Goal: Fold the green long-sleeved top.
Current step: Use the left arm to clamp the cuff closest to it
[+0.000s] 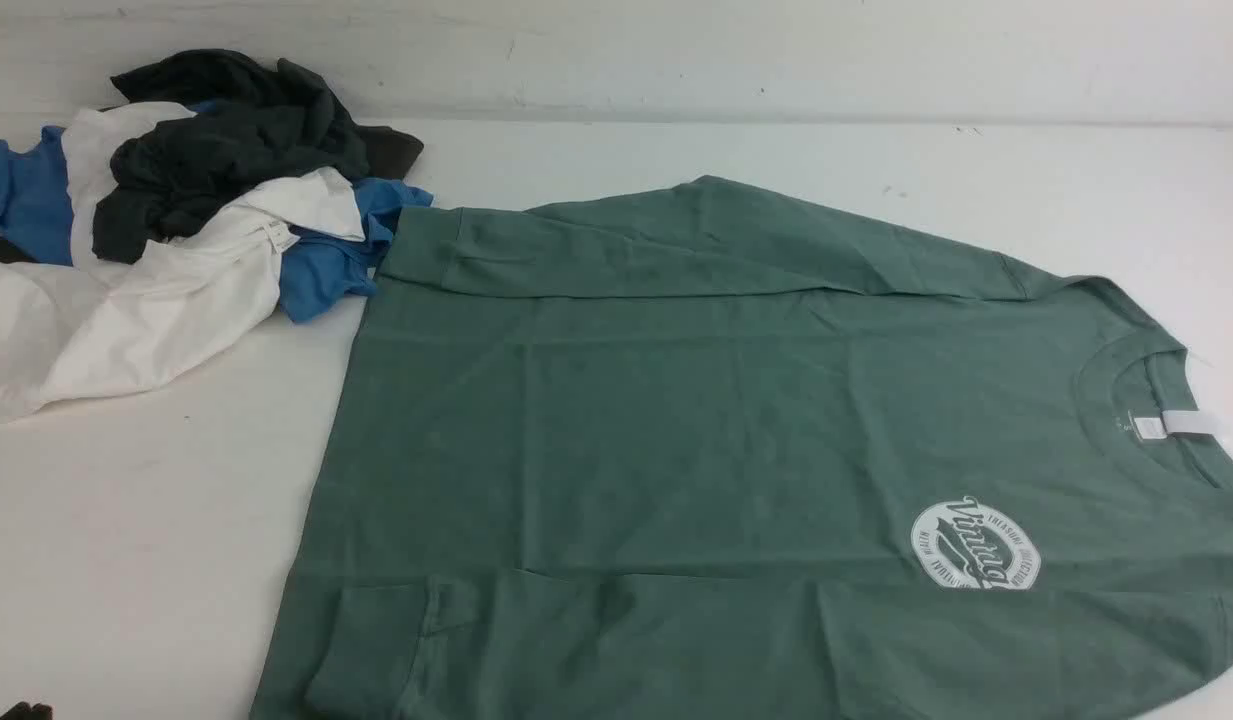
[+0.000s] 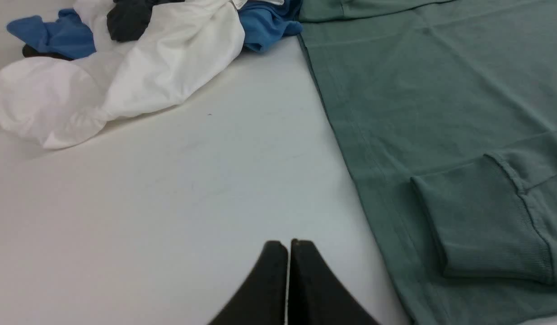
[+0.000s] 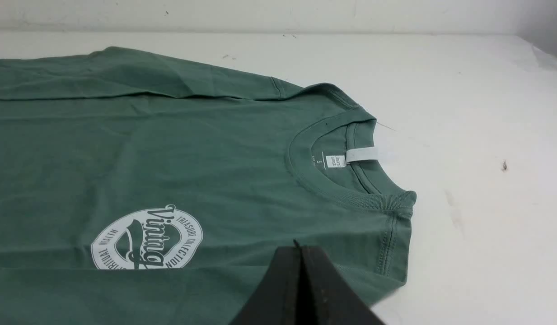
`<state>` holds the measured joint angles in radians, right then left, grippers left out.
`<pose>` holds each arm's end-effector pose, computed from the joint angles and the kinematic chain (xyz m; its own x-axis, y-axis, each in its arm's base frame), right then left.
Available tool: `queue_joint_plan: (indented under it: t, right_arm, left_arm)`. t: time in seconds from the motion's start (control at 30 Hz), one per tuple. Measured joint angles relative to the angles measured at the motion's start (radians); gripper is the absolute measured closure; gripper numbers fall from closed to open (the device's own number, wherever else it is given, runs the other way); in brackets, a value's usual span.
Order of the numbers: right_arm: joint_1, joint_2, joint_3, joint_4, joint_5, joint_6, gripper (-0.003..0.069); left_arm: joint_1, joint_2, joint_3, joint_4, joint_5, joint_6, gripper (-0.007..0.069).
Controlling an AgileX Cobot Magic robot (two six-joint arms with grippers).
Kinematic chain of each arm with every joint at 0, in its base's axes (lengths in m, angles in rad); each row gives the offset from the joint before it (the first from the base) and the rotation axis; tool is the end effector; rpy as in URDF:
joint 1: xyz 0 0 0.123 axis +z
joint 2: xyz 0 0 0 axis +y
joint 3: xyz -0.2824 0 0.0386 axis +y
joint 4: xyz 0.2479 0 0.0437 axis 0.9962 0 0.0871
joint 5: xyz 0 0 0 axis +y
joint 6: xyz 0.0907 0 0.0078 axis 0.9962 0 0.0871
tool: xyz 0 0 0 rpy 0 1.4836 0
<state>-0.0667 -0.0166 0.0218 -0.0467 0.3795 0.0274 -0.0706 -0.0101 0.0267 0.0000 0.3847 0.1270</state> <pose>0.0519 -0.0051 0.1725 -0.2934 0.0036 -0.9560 0.0785 0.9967 -0.0203 0.0522 -0.0037 0.1701 -0.2968 0.1480 -0.9434 0.1090 0.9867 0.1205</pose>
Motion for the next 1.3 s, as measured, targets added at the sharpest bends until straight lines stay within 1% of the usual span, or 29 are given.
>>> queue_joint_plan:
  t: [0.47,0.53,0.6,0.67,0.7,0.77,0.83,0.97,1.03,1.07,1.13,1.17,1.2,1.23,1.27,1.3]
  right_arm:
    - [0.0,0.0,0.0,0.0,0.0,0.0,0.0676]
    - [0.0,0.0,0.0,0.0,0.0,0.0,0.0676]
    - [0.0,0.0,0.0,0.0,0.0,0.0,0.0676]
    - [0.0,0.0,0.0,0.0,0.0,0.0,0.0676]
    - [0.0,0.0,0.0,0.0,0.0,0.0,0.0676]
    - [0.0,0.0,0.0,0.0,0.0,0.0,0.0676]
    - [0.0,0.0,0.0,0.0,0.0,0.0,0.0676]
    - [0.0,0.0,0.0,0.003,-0.007,0.001,0.0676]
    - [0.0,0.0,0.004,0.057,-0.043,0.036,0.0676]
    - [0.002,0.0,0.007,0.131,-0.081,0.07,0.0676]
    - [0.003,0.0,0.007,0.275,-0.156,0.157,0.0676]
    - [0.004,0.0,0.007,0.344,-0.192,0.193,0.0676]
    - [0.005,0.0,0.007,0.36,-0.2,0.202,0.0676]
    - [0.005,0.0,0.007,0.506,-0.262,0.263,0.0676]
    - [0.005,0.0,0.007,0.586,-0.291,0.293,0.0676]
    - [0.005,0.0,0.007,0.629,-0.304,0.299,0.0676]
  left_arm:
    - [0.0,0.0,0.0,0.0,0.0,0.0,0.0629]
    - [0.0,0.0,0.0,0.021,-0.009,0.0,0.0629]
    - [0.0,0.0,0.0,0.013,-0.043,-0.012,0.0629]
    - [0.0,0.0,0.0,-0.039,-0.101,-0.048,0.0629]
    - [0.0,0.0,0.0,-0.1,-0.158,-0.078,0.0629]
    - [0.0,0.0,0.0,-0.165,-0.225,-0.115,0.0629]
    - [0.0,0.0,0.0,-0.278,-0.322,-0.153,0.0629]
    - [0.0,0.0,0.0,-0.42,-0.464,-0.211,0.0629]
    - [0.0,0.0,0.0,-0.499,-0.55,-0.243,0.0629]
    - [0.0,0.0,0.0,-0.539,-0.605,-0.27,0.0629]
    - [0.0,0.0,-0.002,-0.575,-0.711,-0.31,0.0629]
    - [0.0,0.0,-0.011,-0.577,-0.746,-0.332,0.0629]
    - [0.0,0.0,-0.018,-0.576,-0.758,-0.336,0.0629]
    - [0.0,0.0,-0.069,-0.551,-0.779,-0.354,0.0629]
    - [0.0,0.0,-0.125,-0.501,-0.771,-0.359,0.0629]
    - [0.0,0.0,-0.17,-0.475,-0.758,-0.36,0.0629]
